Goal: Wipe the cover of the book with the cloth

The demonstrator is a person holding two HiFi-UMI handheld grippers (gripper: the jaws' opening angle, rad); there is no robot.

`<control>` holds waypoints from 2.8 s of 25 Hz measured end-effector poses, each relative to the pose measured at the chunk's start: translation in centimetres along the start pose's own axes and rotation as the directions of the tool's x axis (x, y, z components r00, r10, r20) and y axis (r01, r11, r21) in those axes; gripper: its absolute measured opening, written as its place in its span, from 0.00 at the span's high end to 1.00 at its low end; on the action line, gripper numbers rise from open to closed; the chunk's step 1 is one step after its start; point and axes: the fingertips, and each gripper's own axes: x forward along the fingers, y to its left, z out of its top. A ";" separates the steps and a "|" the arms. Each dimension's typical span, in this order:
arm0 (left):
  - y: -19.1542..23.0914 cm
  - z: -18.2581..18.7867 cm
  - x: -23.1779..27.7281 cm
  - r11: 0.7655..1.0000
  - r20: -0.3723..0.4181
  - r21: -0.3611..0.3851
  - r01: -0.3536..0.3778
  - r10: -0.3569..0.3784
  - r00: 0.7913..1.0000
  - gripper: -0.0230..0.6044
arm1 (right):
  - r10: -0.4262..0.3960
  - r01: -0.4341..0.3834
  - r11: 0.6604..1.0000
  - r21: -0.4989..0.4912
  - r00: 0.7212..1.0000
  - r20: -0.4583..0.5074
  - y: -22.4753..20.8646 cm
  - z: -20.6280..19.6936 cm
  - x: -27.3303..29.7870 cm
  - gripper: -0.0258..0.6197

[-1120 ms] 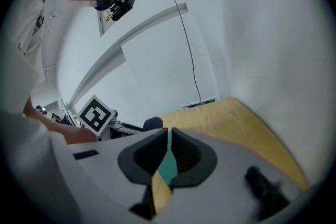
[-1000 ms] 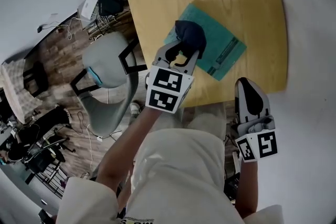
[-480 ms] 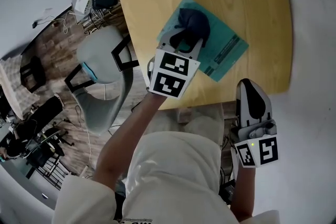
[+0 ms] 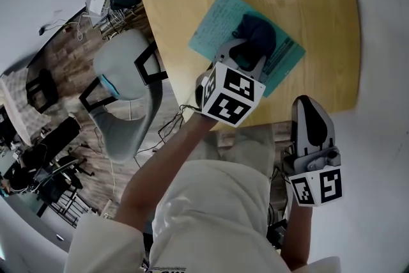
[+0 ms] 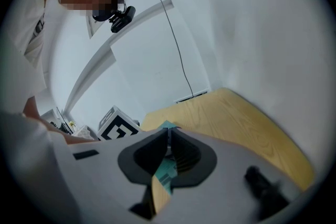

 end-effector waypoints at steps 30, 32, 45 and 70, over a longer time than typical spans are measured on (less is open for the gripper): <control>8.5 -0.5 -2.8 0.993 0.024 -0.039 -0.111 0.112 0.993 0.72 | 0.055 -0.055 0.998 -0.020 0.998 -0.009 3.0 -0.7 1.6 0.91; 8.3 0.3 -2.1 0.994 0.029 -0.028 -0.110 0.111 0.993 0.72 | 0.049 -0.049 0.999 -0.019 0.999 -0.005 2.6 -0.5 1.4 0.91; 3.3 3.5 1.6 0.997 0.032 0.067 -0.038 0.036 0.999 0.72 | 0.004 -0.004 1.000 0.001 1.000 0.005 0.5 0.1 0.7 0.91; -7.7 -0.3 2.6 0.953 -0.072 0.236 0.192 -0.179 0.981 0.72 | -0.083 0.082 0.995 0.062 0.996 0.028 -2.2 0.2 -0.5 0.91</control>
